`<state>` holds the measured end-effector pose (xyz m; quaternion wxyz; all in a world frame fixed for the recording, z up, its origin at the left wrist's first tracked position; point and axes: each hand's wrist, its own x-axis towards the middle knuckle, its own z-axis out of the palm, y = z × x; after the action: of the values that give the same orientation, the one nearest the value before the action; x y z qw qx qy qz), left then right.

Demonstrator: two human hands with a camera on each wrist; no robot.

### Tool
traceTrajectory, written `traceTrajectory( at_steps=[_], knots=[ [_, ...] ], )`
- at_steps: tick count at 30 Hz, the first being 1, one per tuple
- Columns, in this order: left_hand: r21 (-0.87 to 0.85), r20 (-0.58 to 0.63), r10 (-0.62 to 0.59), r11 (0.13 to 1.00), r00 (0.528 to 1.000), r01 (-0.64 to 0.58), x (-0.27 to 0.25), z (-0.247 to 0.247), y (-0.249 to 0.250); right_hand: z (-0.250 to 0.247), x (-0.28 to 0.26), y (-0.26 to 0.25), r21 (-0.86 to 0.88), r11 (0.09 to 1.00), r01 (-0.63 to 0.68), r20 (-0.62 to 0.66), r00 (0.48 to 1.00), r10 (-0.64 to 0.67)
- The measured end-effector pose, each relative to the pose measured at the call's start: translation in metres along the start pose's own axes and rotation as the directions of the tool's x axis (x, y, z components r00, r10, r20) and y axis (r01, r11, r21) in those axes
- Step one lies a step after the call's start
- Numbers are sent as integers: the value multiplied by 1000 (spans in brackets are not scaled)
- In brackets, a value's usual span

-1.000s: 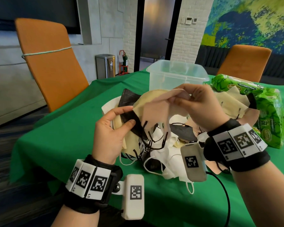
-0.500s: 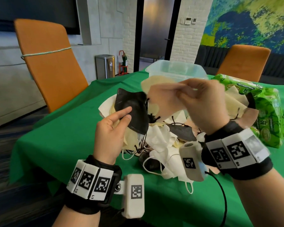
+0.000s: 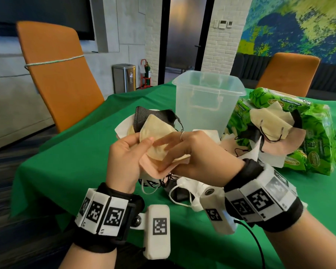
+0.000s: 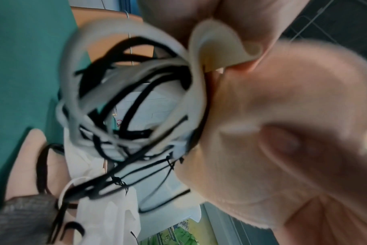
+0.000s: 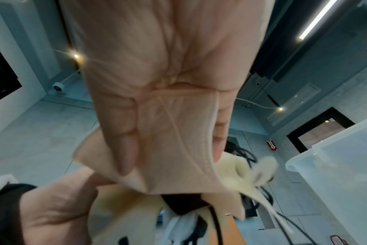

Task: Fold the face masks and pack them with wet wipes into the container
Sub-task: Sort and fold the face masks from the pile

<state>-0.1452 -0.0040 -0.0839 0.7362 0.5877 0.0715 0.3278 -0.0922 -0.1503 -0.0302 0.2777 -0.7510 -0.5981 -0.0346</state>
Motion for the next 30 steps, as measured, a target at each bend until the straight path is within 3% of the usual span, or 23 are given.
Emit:
traceTrajectory(
  at_steps=[5,10,13,15,18,21,23,27,30],
  knots=[
    [45,-51,36,998,998,-33,2,-4,0,-21,-12,0,87,992,-94,13,996,93],
    [55,-69,71,996,995,-67,4,-7,1,-54,-20,5,208,947,-246,-182,941,284],
    [93,-83,117,990,990,-109,3,-7,3,-66,-21,9,191,935,-300,-382,854,352],
    [115,-96,144,984,985,-132,3,-7,3,-70,-20,12,159,935,-316,-545,762,350],
    [172,-95,194,969,976,-176,2,-6,3,-73,-17,14,120,945,-305,-739,608,290],
    [215,-78,201,960,977,-180,1,-4,2,-63,-7,9,19,953,-302,-820,541,188],
    [208,-63,186,963,981,-170,0,-1,2,-45,2,1,-52,960,-274,-782,609,132],
    [121,4,168,978,986,-168,-3,8,5,8,17,-4,-178,973,-149,-482,875,46],
    [72,51,167,983,985,-171,-6,11,9,29,22,-4,-114,981,-156,-322,940,112]
  ],
)
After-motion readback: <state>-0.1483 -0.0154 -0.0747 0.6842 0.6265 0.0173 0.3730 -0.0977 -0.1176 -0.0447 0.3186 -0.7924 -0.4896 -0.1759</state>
